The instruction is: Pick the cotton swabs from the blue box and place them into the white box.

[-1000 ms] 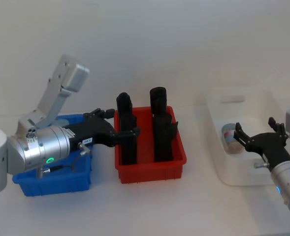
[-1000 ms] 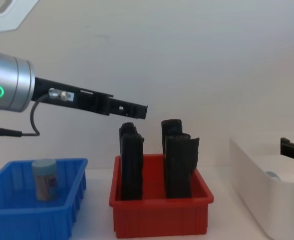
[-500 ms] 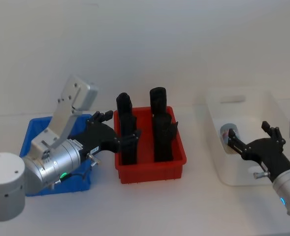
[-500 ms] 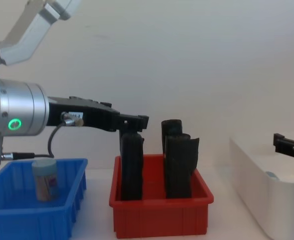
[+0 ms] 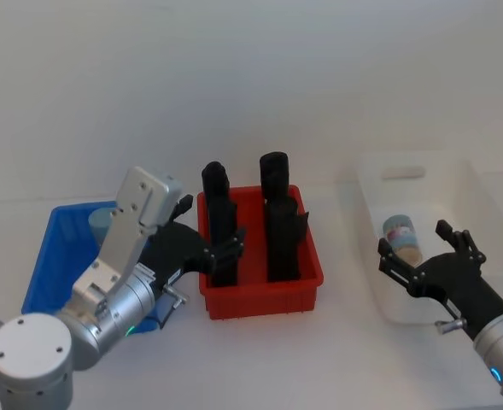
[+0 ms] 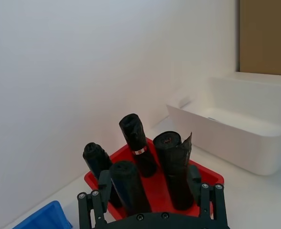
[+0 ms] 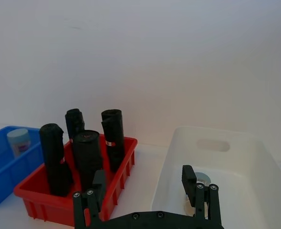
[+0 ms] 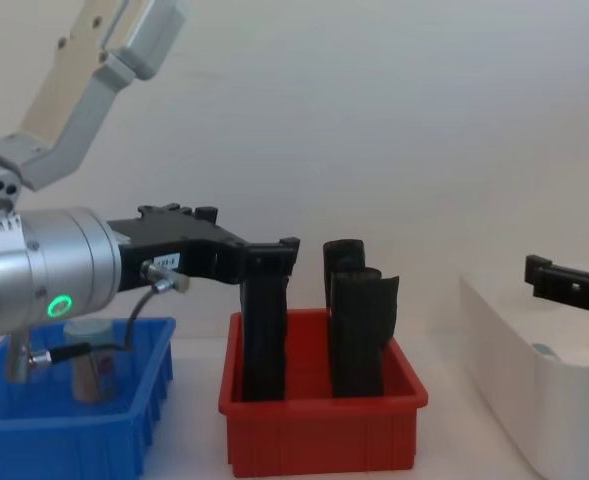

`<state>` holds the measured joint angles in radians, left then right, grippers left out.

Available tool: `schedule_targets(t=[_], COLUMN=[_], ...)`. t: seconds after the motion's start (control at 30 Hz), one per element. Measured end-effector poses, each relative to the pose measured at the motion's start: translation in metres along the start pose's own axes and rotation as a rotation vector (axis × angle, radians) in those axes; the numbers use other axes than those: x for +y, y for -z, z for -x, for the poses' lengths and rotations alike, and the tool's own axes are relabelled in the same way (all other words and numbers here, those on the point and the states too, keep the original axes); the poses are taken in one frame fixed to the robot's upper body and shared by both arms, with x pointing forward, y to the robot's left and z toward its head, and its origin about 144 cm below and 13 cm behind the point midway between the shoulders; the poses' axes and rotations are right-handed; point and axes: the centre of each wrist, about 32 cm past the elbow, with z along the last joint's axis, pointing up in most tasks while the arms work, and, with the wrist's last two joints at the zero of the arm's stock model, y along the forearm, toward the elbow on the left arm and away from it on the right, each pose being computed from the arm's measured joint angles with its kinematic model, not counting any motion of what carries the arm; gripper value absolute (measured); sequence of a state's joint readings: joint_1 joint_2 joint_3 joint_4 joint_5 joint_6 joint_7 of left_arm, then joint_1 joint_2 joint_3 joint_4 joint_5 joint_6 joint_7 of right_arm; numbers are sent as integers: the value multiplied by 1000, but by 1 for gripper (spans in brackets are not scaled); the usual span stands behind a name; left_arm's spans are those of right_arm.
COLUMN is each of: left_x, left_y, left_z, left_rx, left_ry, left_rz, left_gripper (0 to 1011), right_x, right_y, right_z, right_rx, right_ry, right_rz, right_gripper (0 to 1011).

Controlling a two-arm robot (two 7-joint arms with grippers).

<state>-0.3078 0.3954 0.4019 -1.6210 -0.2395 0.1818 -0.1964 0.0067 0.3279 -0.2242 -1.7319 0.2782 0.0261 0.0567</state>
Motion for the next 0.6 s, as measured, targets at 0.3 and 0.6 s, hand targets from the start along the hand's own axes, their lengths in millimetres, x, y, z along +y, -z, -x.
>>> schedule_targets(t=[0.3,0.6], left_x=[4,7], left_y=[14,23], left_z=[20,33], left_rx=[-12,-14], left_ry=[-70,-116], left_rz=[60,100], left_gripper=[1004,1004], right_x=[-6,-6], right_y=[-4,-4], right_z=[3,3], right_rx=[5,6], right_ry=[-23,-23], right_rz=[-1,-2], right_gripper=[1002,1002])
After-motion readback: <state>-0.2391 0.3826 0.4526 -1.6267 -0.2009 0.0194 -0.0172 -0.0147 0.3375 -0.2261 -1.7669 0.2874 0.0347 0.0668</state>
